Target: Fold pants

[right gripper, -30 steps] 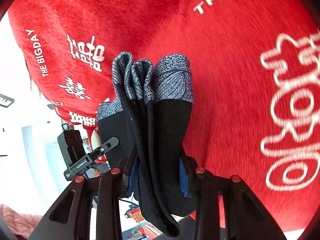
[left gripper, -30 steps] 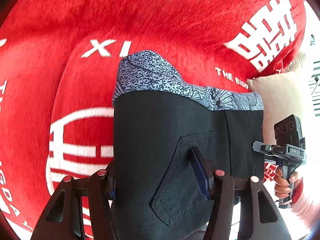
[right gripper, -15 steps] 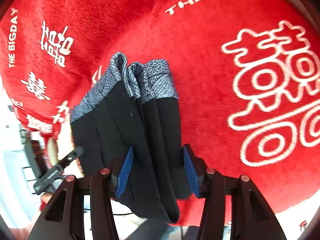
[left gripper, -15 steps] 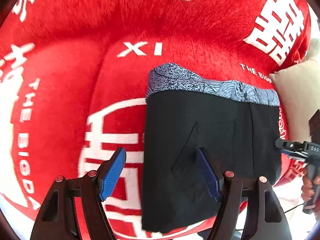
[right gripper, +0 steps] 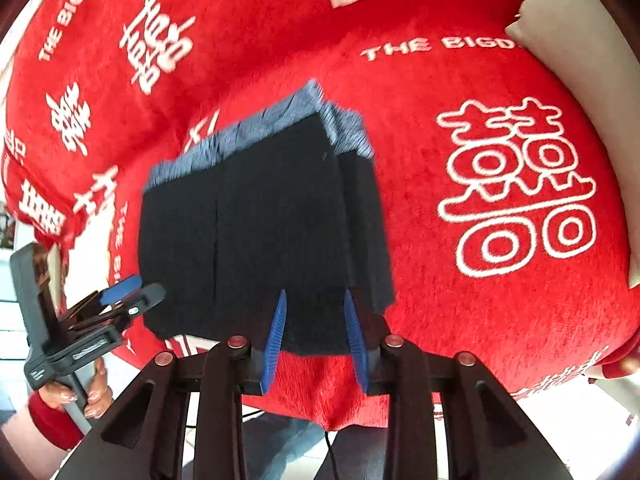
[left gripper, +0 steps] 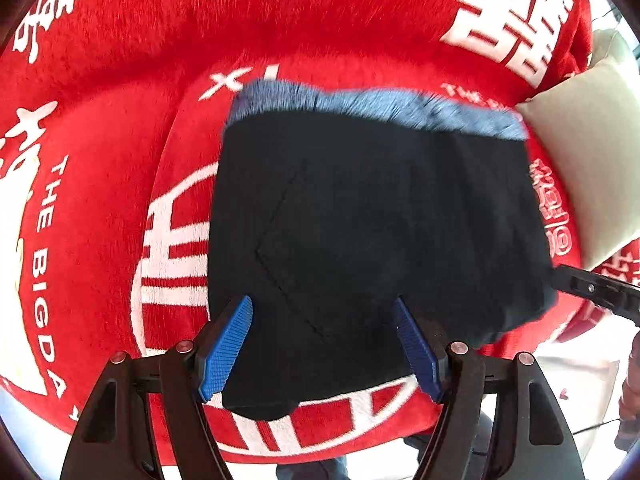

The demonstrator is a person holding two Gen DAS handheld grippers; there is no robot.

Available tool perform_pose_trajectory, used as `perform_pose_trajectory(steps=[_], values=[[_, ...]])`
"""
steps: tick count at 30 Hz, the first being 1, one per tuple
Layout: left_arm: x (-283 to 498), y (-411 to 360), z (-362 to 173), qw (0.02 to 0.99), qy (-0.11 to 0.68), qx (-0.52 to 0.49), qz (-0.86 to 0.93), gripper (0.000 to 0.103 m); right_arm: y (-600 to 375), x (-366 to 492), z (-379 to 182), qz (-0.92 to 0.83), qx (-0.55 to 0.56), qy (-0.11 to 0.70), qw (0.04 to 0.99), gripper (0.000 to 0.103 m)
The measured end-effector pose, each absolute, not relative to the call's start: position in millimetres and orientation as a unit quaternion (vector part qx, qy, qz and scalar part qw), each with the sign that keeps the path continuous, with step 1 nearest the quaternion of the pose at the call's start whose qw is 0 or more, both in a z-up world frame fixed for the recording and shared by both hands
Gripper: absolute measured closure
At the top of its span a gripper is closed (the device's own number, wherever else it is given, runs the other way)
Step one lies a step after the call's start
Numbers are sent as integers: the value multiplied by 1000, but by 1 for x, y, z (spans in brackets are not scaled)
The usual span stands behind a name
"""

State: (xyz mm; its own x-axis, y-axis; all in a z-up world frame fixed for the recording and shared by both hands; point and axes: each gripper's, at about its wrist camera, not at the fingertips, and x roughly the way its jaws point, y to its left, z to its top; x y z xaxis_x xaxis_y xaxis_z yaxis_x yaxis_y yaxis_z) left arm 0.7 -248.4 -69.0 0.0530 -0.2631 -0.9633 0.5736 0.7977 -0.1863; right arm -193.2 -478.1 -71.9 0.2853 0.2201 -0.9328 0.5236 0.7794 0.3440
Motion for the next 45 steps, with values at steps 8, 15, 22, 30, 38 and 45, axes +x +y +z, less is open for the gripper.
perform_pose_trajectory(steps=[8,15,22,30,38,45], values=[[-6,-255,-66,711,623,158,-285,26,-473,-191,-98,-118,308,621,711,69],[-21,-240,-34,716,628,169,-256,26,-468,-205,-72,-147,305,623,705,49],[-36,-232,1,725,616,180,-249,1,-450,-217,-42,-156,300,622,706,30],[-48,-235,27,724,616,198,-239,1,-431,-215,-8,-168,266,625,714,14],[-53,-234,44,723,619,190,-239,1,-417,-210,20,-178,237,617,729,13],[-59,-230,54,729,612,202,-233,1,-407,-206,32,-200,210,618,731,13]])
